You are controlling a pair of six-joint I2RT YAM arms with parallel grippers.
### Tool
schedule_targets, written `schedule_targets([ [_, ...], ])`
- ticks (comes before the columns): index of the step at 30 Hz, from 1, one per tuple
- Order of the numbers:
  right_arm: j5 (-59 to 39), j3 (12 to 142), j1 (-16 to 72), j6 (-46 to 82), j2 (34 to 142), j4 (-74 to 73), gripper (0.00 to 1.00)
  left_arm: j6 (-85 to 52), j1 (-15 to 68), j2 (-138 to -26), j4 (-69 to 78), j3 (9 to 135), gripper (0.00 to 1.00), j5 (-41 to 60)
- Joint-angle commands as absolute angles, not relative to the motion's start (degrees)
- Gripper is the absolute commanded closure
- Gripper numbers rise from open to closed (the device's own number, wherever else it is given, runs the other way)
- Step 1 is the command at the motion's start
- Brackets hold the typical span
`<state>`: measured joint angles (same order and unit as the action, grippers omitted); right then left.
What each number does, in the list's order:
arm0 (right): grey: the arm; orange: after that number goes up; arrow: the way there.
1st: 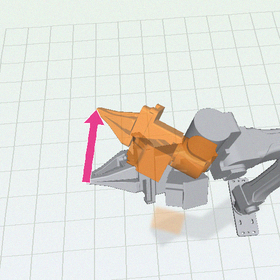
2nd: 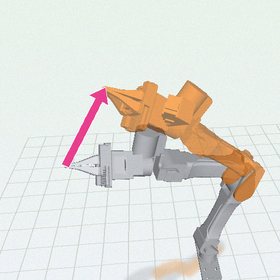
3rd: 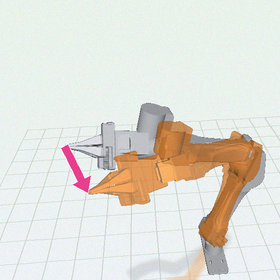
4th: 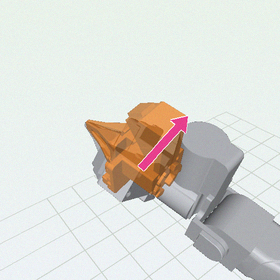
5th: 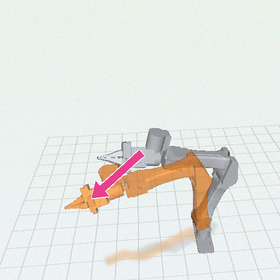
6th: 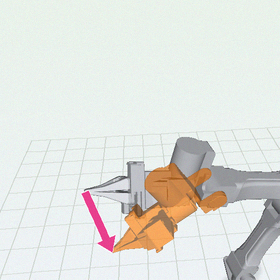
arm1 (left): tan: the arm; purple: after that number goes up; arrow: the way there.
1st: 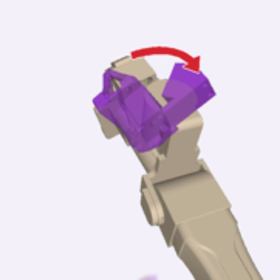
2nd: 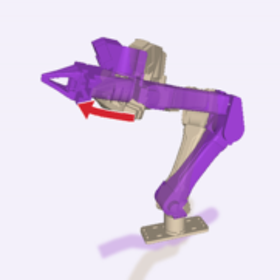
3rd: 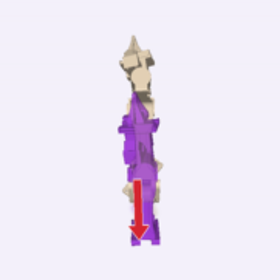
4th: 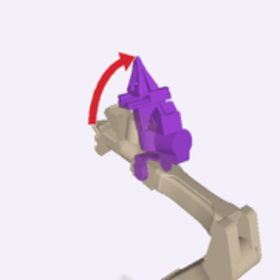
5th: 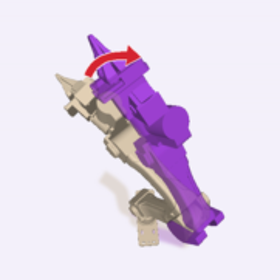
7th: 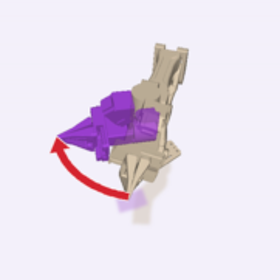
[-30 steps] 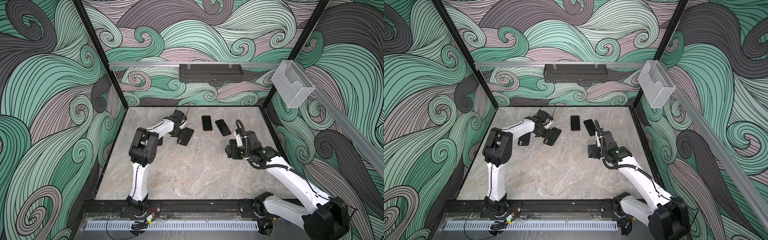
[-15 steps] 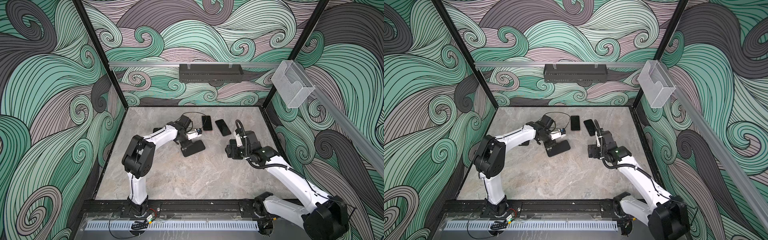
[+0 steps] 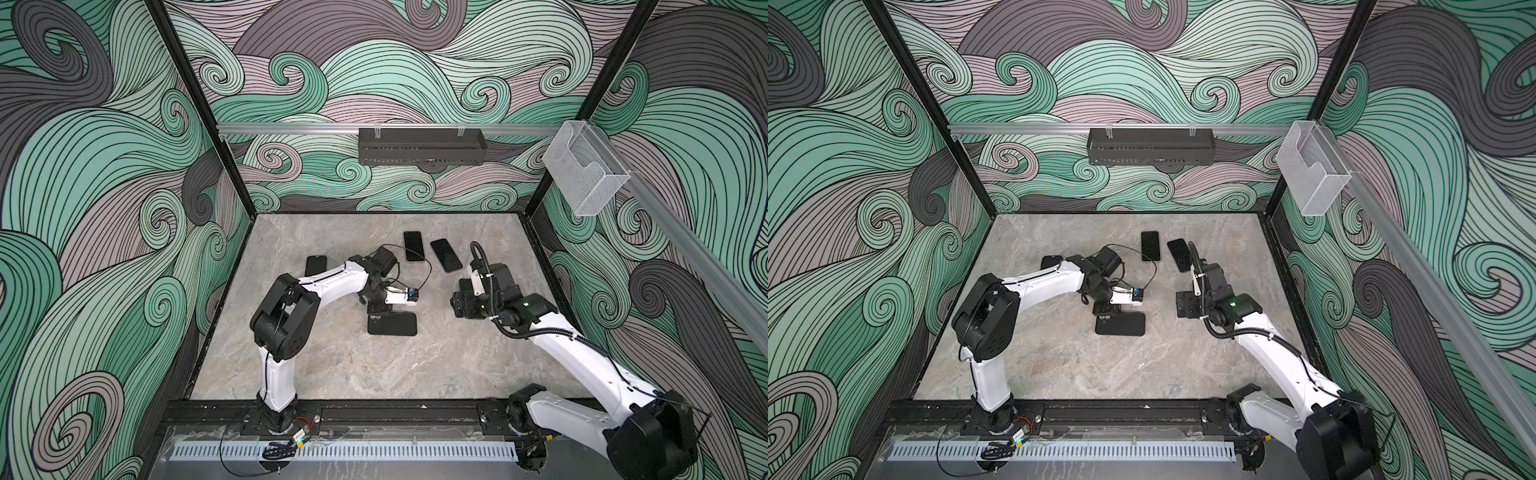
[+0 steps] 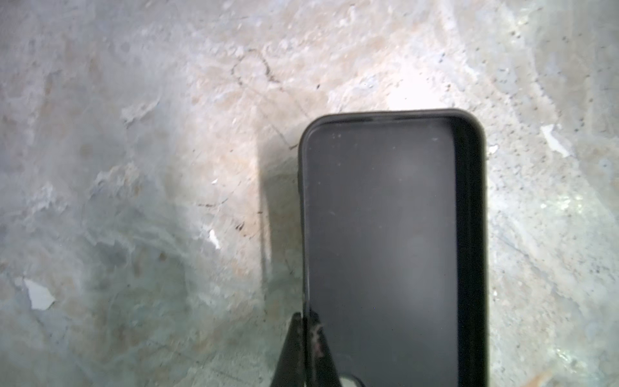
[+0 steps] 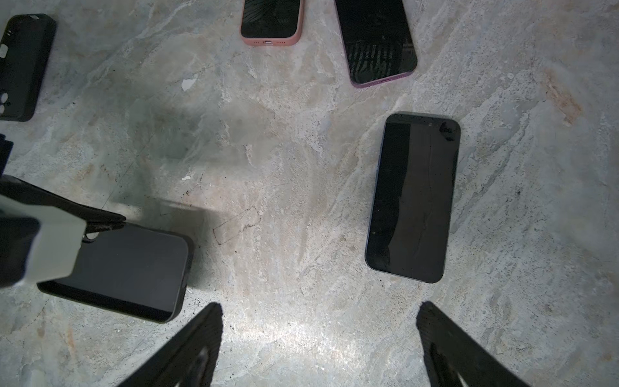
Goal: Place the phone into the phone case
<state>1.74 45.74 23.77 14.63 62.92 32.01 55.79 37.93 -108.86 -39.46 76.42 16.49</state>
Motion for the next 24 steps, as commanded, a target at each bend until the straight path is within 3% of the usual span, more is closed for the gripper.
schedule_targets([
  [1,3.65,45.27,23.64,15.12,62.45,31.90,0.09,57.86,39.14,-109.32,-37.97,76.48,1.00,16.36],
  [17,5.32,44.52,23.64,15.21,61.61,32.04,0.08,51.23,41.22,-111.83,-32.19,74.17,0.98,11.25],
  [24,5.07,44.38,23.66,14.94,61.27,32.06,0.07,48.49,41.23,-112.17,-31.27,73.69,0.86,10.46],
])
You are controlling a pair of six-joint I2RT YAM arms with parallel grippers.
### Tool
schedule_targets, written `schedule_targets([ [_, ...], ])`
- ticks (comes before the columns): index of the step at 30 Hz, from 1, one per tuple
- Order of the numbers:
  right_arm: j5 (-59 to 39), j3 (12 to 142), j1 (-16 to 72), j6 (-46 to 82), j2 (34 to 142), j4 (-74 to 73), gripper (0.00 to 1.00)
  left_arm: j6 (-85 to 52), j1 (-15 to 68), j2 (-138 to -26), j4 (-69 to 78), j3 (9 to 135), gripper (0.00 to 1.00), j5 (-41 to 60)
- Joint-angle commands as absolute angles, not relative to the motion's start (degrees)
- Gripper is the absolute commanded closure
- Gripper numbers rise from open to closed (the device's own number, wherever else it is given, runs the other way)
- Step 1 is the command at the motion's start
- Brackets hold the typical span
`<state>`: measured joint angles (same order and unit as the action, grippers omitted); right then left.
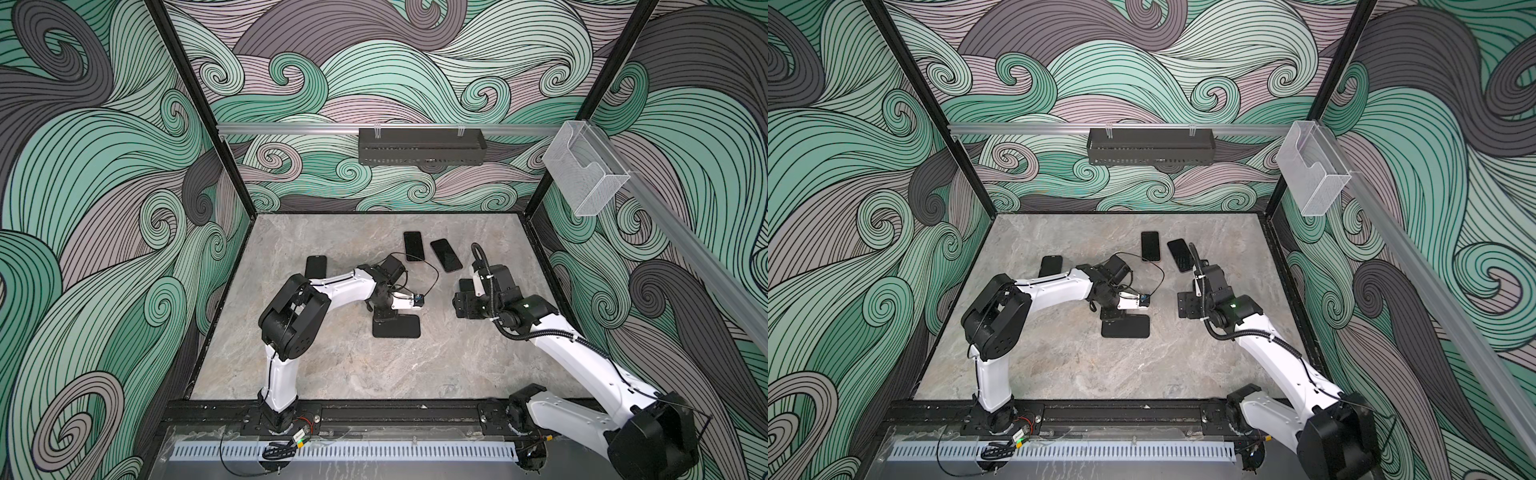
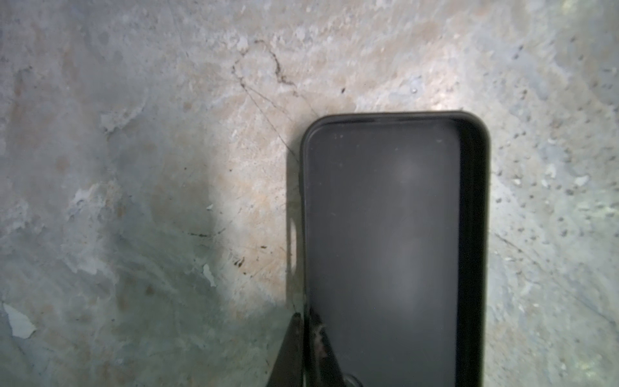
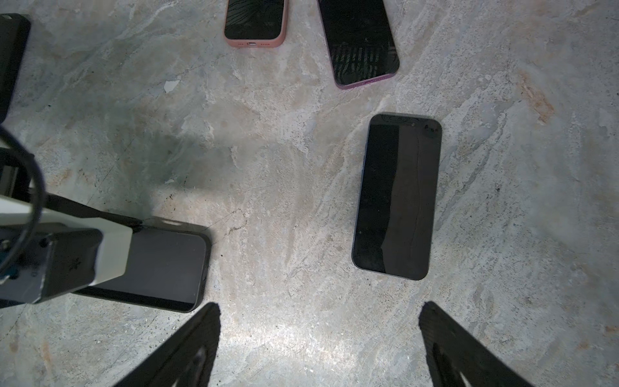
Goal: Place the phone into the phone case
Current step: 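Set the black case down and open the left gripper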
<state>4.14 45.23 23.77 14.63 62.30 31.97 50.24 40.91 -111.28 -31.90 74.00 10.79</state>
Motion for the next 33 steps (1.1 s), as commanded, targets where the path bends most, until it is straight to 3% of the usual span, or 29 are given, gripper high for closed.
schedule_targets([
  [1,5.02,44.34,23.64,14.94,61.14,31.98,0.07,48.40,41.30,-112.11,-31.21,73.64,0.83,10.50],
  [14,5.68,45.05,23.56,12.13,61.55,31.56,0.01,45.36,41.22,-106.62,-27.95,70.99,0.49,9.87],
  [18,5.17,46.17,23.34,10.29,63.11,29.89,0.01,42.08,40.97,-102.94,-23.72,68.74,0.46,8.39],
  [20,5.09,47.33,23.14,9.38,64.71,29.49,0.01,39.89,40.70,-101.31,-22.05,67.89,0.31,7.61],
  [21,5.23,48.12,23.03,8.94,65.76,29.46,0.01,38.81,40.48,-100.36,-21.26,67.49,0.07,7.20],
  [22,5.29,48.71,22.99,8.54,66.81,29.48,0.01,37.92,40.22,-99.65,-20.60,67.10,0.02,6.76],
  [33,1.47,60.89,19.18,-1.92,83.88,30.48,0.01,20.59,37.66,-86.03,-4.42,55.72,0.01,-5.30],
])
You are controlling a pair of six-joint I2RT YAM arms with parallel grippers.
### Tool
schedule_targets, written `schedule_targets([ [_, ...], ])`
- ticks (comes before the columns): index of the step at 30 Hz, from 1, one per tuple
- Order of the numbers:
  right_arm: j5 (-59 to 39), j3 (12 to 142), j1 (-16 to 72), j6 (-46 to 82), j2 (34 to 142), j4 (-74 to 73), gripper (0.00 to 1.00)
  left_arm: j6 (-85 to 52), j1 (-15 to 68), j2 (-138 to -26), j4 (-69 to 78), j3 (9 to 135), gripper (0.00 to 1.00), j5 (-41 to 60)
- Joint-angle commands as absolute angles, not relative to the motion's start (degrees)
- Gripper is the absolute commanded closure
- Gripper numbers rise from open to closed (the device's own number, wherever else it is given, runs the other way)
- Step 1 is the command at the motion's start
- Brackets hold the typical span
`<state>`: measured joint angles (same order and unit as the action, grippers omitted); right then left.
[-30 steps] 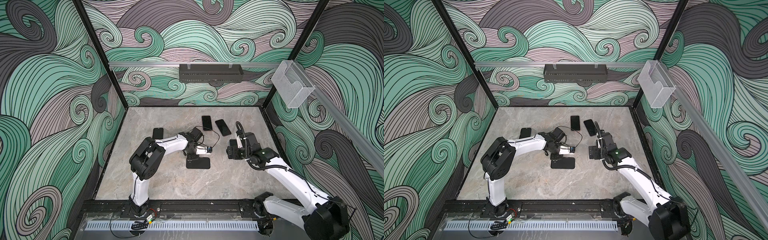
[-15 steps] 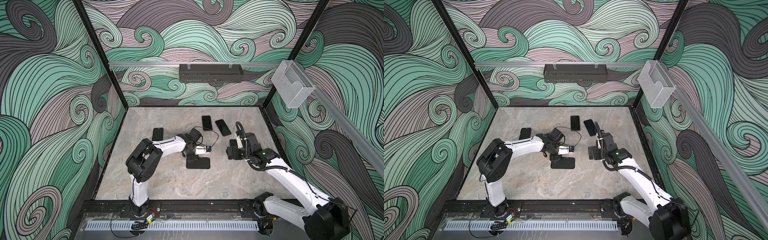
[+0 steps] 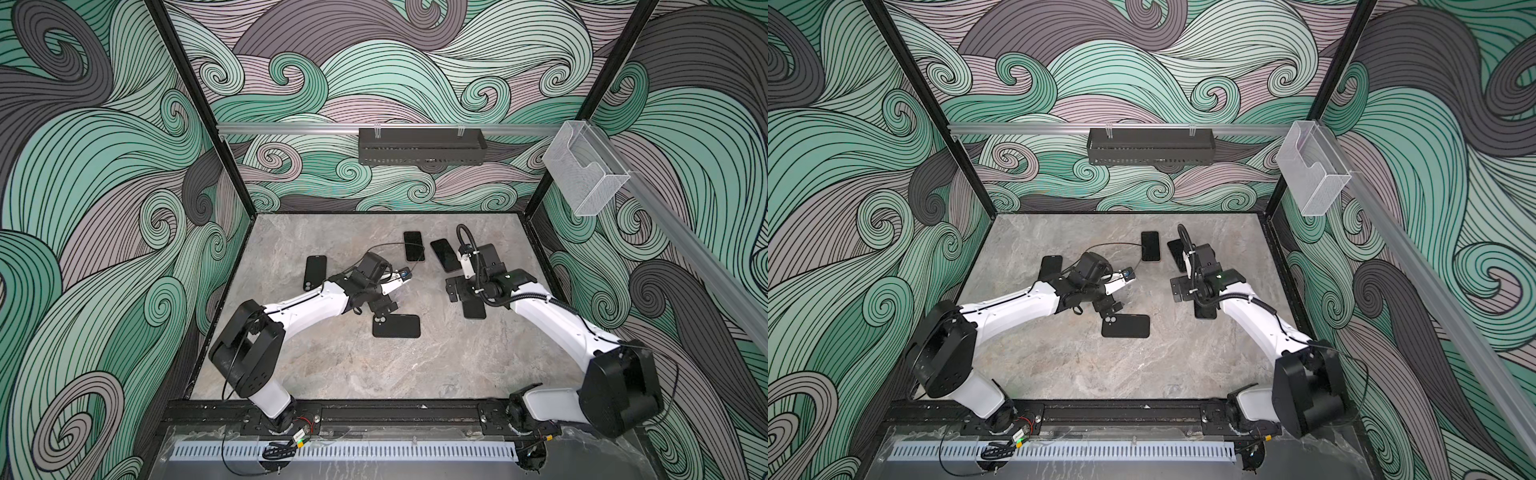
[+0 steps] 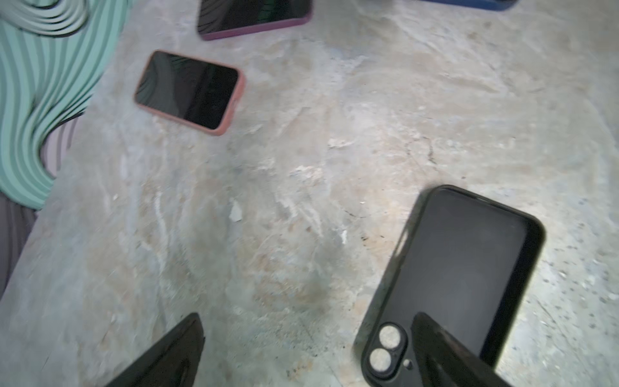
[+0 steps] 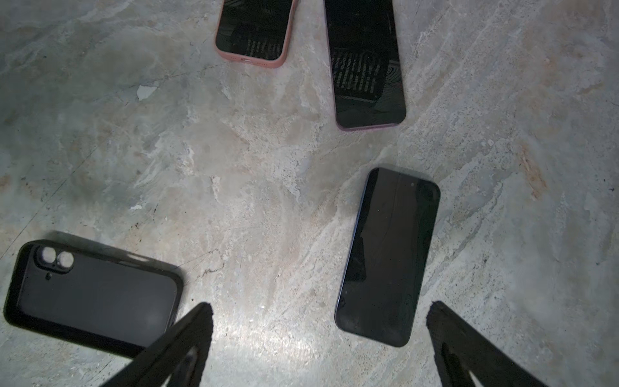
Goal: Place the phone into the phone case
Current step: 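Set the black case down and open the left gripper, then lift the left gripper away while the right gripper descends over the purple-edged phone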
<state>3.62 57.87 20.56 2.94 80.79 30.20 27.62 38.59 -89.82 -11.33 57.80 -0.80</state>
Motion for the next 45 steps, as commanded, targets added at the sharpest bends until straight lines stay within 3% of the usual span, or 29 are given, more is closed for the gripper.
schedule_targets([
  [1,0.21,62.67,18.36,-2.57,85.99,30.77,0.01,18.81,37.55,-84.12,-2.12,53.90,0.01,-6.81],
  [8,-1.91,75.96,14.16,-5.63,100.51,34.52,0.01,4.80,34.77,-72.94,-0.93,47.29,0.01,-23.53],
  [21,-4.40,98.66,12.48,-9.86,123.56,43.47,0.01,-12.40,26.75,-58.41,-6.53,38.37,0.02,-31.14],
  [31,-4.85,113.04,12.21,-7.79,135.26,50.69,0.04,-16.96,24.58,-52.16,-10.62,34.38,0.01,-29.01],
  [45,-3.28,124.51,11.03,-6.01,141.78,56.77,0.07,-17.16,24.34,-50.50,-14.11,35.44,0.01,-26.81],
])
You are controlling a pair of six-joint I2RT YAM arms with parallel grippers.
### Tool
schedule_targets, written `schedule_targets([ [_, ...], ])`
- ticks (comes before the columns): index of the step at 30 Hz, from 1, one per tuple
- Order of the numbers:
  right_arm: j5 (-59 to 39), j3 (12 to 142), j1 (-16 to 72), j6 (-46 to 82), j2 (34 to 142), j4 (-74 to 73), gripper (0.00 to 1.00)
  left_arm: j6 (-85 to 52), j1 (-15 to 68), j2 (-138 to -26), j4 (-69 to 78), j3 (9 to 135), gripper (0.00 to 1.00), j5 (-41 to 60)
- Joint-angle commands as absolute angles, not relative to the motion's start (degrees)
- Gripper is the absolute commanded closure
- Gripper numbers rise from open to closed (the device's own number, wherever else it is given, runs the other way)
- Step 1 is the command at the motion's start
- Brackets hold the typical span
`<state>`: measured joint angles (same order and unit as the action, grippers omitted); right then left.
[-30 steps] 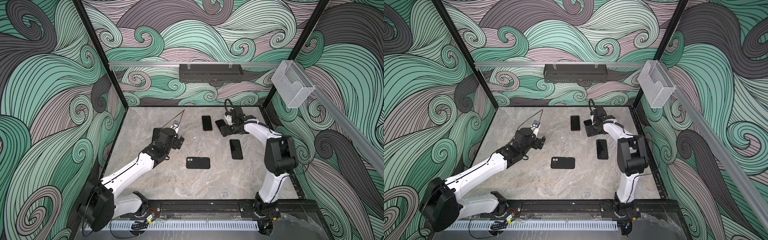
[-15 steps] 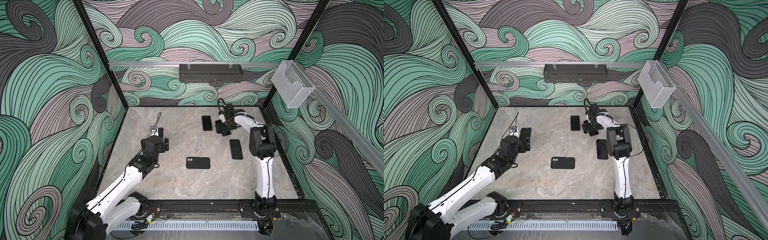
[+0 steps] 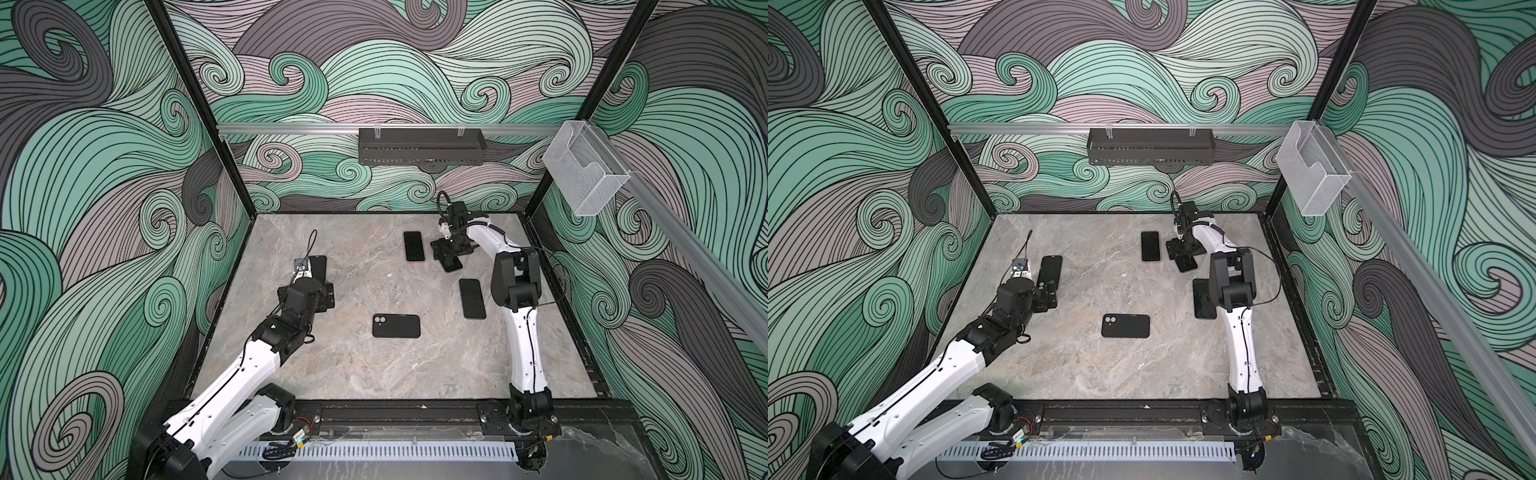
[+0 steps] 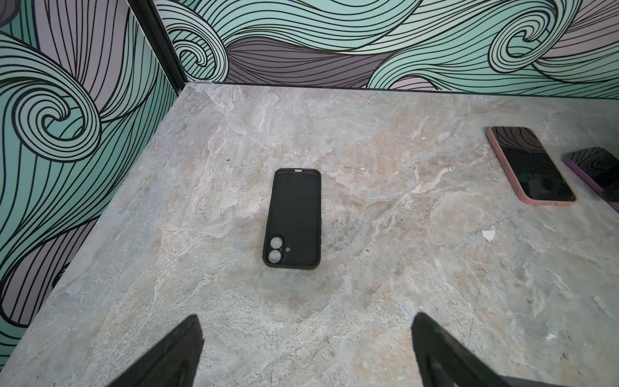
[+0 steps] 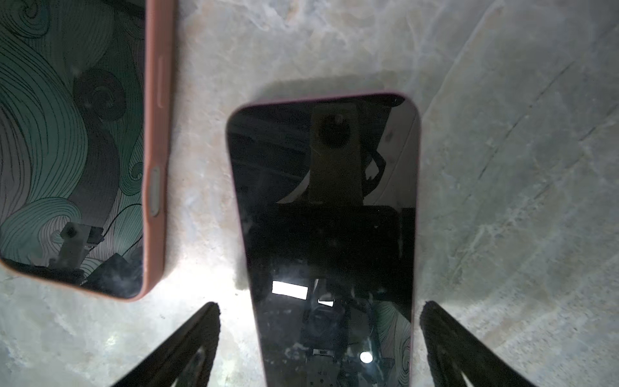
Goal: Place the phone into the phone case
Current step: 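Lift the left gripper away while the right gripper descends over the purple-edged phone, then grasp the purple-edged phone with the right gripper and lift it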
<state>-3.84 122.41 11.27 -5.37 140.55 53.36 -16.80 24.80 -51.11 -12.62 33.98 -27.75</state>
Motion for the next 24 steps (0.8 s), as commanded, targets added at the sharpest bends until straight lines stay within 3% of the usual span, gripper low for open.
schedule_targets([
  [1,-3.25,125.52,11.01,-6.35,142.27,57.37,0.07,-17.12,24.27,-50.51,-14.06,35.45,0.01,-26.64],
  [15,-0.61,134.78,12.24,-8.61,147.56,64.71,0.13,-16.19,24.30,-51.19,-14.94,36.49,0.01,-26.52],
  [24,2.52,137.53,13.17,-7.81,149.48,68.06,0.25,-15.68,24.17,-51.14,-16.03,37.22,0.01,-26.94],
])
